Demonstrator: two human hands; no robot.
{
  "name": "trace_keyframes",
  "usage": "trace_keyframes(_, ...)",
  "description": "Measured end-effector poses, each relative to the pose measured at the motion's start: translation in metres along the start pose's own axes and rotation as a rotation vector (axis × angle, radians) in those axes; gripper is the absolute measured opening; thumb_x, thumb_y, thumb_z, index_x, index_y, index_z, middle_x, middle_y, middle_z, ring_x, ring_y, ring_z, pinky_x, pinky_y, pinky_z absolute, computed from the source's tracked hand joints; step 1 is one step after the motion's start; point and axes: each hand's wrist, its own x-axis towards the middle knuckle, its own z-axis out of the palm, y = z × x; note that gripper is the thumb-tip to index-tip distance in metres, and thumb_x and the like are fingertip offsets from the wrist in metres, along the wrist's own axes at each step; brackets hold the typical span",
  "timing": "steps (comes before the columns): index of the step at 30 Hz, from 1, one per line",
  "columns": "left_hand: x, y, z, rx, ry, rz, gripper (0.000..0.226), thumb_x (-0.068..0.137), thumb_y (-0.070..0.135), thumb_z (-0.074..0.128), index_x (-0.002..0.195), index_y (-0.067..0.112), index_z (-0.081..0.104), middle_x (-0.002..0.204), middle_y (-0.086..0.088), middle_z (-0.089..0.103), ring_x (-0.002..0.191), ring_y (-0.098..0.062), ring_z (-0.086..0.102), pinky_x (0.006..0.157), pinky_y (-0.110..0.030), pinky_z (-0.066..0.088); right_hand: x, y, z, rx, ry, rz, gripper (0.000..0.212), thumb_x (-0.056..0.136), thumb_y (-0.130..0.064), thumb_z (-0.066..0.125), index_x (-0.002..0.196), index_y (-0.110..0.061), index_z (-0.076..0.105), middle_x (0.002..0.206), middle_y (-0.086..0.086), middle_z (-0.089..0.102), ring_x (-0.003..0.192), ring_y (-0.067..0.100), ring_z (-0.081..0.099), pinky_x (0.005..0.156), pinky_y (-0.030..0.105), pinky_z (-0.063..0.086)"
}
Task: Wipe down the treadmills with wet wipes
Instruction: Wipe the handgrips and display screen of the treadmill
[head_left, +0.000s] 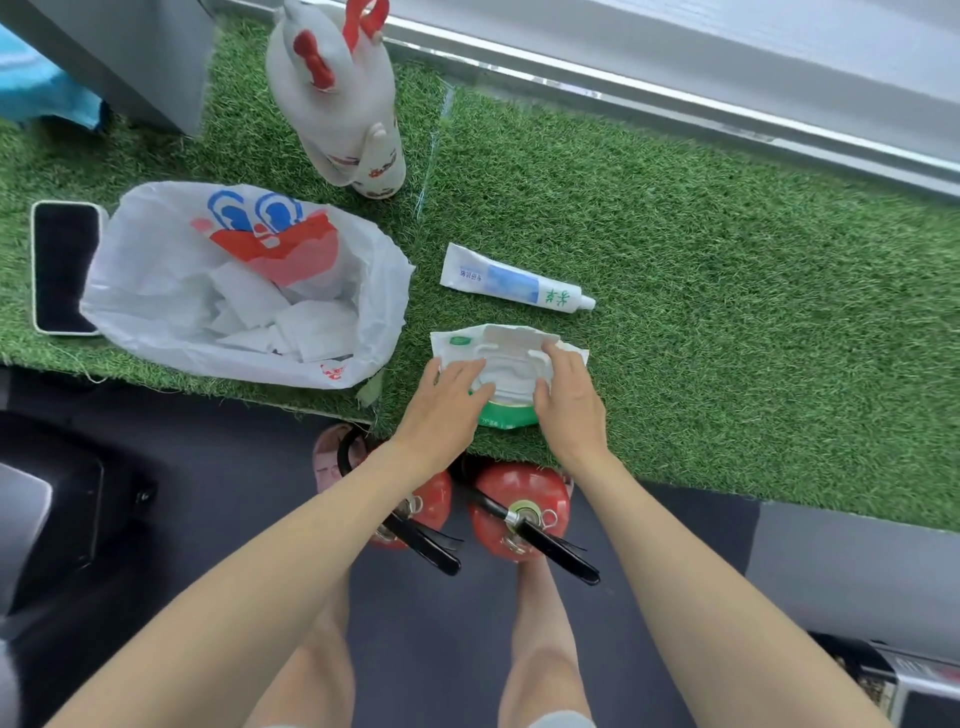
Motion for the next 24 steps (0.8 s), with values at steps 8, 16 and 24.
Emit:
trace_keyframes(8,0.038,0.017,-0.019,0.181,-0.063,-0.033,0.018,0.087,0.006,0.052,0.097,0.013,0.064,0.111,-0.007,0.051,0.105,-0.025,0.050,0.078,-0.032,0.037,0.006,0.005,0.006,-0.133,-0.248,-0.010,0.070,0.092,-0.002,0.045,0.154,-0.019,0.017,0.134,0.005,0.037,0.114,0.027,0.047,0.074,0.038,0.046)
trace_keyframes(16,0.054,0.022,-0.013,0.310,-0.161,0.004,0.020,0.090,0.006,0.054,0.107,0.014,0.061,0.106,-0.003,0.061,0.099,-0.022,0.061,0.073,-0.031,0.044,0.009,0.013,0.007,-0.046,-0.320,0.002,0.082,0.085,0.007,0.045,0.155,-0.019,0.013,0.140,0.004,0.033,0.118,0.027,0.044,0.077,0.038,0.047)
trace_keyframes(24,0.065,0.017,-0.023,0.208,-0.129,-0.021,0.034,0.091,-0.005,0.046,0.122,0.006,0.051,0.122,-0.009,0.057,0.109,-0.026,0.061,0.078,-0.036,0.051,0.002,0.014,0.012,-0.043,-0.300,0.000,0.082,0.084,0.005,0.048,0.154,-0.019,0.013,0.137,0.002,0.034,0.118,0.026,0.042,0.081,0.037,0.044)
